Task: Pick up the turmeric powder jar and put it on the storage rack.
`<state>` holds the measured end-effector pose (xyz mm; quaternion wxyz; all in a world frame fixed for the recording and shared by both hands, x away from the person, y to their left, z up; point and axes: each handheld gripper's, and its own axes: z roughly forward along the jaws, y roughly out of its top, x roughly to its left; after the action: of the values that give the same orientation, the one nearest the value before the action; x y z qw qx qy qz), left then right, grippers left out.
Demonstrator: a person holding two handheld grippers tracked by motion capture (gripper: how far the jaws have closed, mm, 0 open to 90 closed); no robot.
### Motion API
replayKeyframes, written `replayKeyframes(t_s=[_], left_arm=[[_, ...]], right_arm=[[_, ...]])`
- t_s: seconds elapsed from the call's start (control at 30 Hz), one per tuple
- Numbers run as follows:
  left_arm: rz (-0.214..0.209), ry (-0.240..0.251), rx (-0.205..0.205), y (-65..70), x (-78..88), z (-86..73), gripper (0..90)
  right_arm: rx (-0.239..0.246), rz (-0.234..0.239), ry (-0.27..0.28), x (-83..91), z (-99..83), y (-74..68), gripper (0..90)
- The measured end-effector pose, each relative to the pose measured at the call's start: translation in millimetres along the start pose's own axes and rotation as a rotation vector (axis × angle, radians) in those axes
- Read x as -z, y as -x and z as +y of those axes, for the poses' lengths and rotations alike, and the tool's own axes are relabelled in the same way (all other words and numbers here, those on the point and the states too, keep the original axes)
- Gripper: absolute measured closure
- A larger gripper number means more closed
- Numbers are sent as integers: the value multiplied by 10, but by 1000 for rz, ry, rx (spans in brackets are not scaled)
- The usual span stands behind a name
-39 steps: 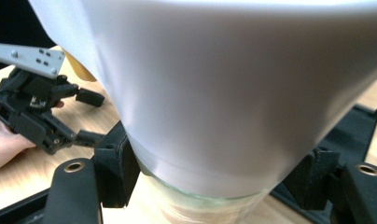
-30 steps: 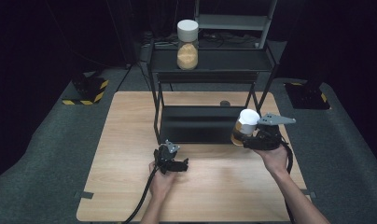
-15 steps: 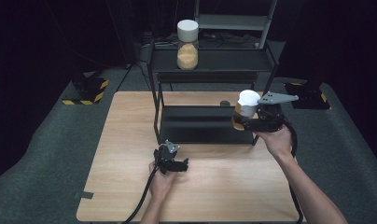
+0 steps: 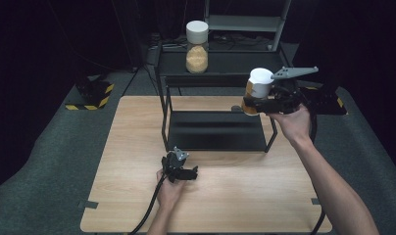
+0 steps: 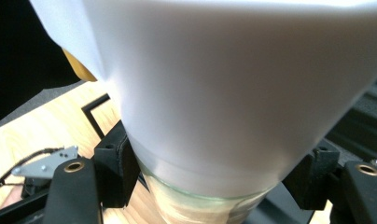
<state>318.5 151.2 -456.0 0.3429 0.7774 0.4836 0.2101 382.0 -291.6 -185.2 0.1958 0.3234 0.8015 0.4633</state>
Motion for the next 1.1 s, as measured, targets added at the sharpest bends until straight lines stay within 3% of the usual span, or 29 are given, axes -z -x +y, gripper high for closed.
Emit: replayKeyframes(t_s=[0.53,0.77,0.9,1.1], left_arm=[[0,-1,-1,-1,0,1,73],[-1,-2,-1,-2,1,2,73],[0,-2,-1,-1,1,2,73],[0,-2,-2,-2,1,3,73]], right_arm=[[-35,-39,-19,-118,757,39,302],[-73,-98,-30,-272,972,47,302],[-92,-163,-46,-379,1088,16,302],[-141,-208,-56,-514,1169,69,302]])
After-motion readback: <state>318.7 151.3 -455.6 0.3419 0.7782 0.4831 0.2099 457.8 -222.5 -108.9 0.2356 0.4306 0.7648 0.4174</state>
